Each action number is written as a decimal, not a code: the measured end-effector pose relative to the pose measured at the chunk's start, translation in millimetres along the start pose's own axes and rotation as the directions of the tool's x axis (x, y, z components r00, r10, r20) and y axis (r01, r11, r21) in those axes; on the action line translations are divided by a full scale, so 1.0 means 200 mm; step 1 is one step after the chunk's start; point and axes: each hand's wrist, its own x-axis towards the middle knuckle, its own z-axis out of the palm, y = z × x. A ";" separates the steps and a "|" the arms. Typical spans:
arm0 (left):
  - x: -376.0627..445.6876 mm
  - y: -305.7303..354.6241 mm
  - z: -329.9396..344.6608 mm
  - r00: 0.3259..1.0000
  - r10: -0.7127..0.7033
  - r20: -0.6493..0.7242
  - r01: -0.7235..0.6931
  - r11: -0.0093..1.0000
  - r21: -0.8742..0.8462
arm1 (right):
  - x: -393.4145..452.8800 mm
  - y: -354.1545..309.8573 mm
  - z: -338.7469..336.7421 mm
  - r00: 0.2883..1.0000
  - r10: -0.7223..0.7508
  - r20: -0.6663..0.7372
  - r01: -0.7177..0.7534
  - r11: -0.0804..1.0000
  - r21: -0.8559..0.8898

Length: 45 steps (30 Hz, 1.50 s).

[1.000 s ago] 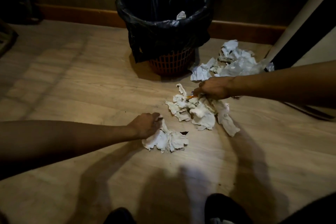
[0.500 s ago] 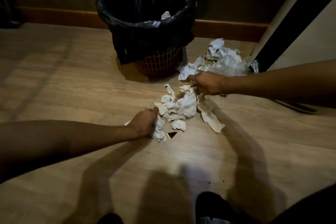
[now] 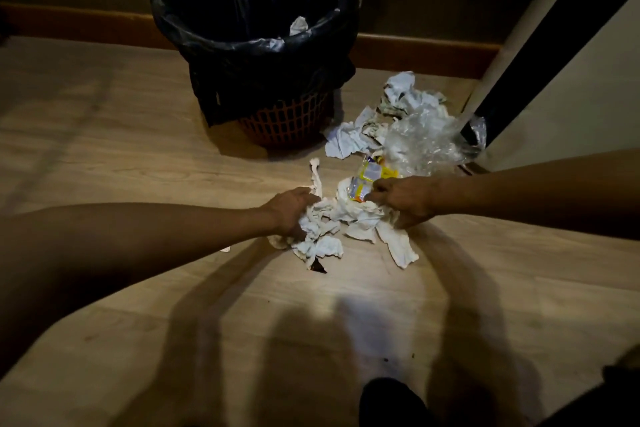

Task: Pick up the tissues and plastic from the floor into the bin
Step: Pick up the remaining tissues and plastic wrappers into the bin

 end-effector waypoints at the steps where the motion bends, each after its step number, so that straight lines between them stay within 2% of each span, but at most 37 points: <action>1: 0.00 -0.01 -0.01 1.000 0.014 -0.023 -0.014 1.000 0.000 | 0.00 -0.01 0.00 1.000 -0.010 -0.016 0.009 1.000 -0.029; 4: -0.04 -0.05 -0.04 0.999 0.009 -0.049 -0.009 1.000 -0.012 | 0.03 -0.03 -0.01 0.996 -0.040 -0.084 0.037 0.999 -0.036; 9: -0.17 -0.12 -0.12 0.997 -0.055 -0.052 0.054 0.998 -0.016 | 0.08 -0.07 -0.22 0.993 -0.098 -0.067 0.095 0.994 -0.051; 15: -0.36 -0.25 -0.23 0.992 -0.094 -0.081 0.093 0.996 -0.006 | 0.13 -0.15 -0.53 0.983 -0.056 -0.175 0.062 0.998 0.032; 21: -0.55 -0.27 -0.47 0.970 -0.083 -0.229 0.079 0.996 -0.027 | 0.12 -0.32 -0.85 0.959 -0.099 -0.265 0.088 0.995 -0.052; 24: -0.61 -0.27 -0.59 0.951 -0.089 -0.297 0.083 0.996 -0.031 | 0.07 -0.37 -0.97 0.944 -0.087 -0.317 0.091 0.996 -0.003; 27: -0.65 -0.29 -0.69 0.934 -0.121 -0.337 0.116 0.993 -0.034 | -0.02 -0.41 -1.10 0.917 -0.014 -0.398 0.060 0.993 0.105; 31: -0.68 -0.34 -0.81 0.923 -0.158 -0.352 0.151 0.987 -0.047 | -0.15 -0.39 -1.25 0.850 0.083 -0.521 0.053 0.969 0.241; 35: -0.70 -0.39 -0.86 0.904 -0.173 -0.390 0.161 0.985 -0.063 | -0.25 -0.36 -1.41 0.710 0.252 -0.658 0.063 0.907 0.416; 39: -0.72 -0.43 -0.90 0.878 -0.152 -0.453 0.142 0.988 -0.056 | -0.30 -0.35 -1.57 0.576 0.400 -0.713 0.224 0.761 0.608; 45: -0.75 -0.47 -0.96 0.845 -0.149 -0.514 0.131 0.989 -0.071 | -0.23 -0.30 -1.75 0.435 0.558 -0.707 0.336 0.628 0.702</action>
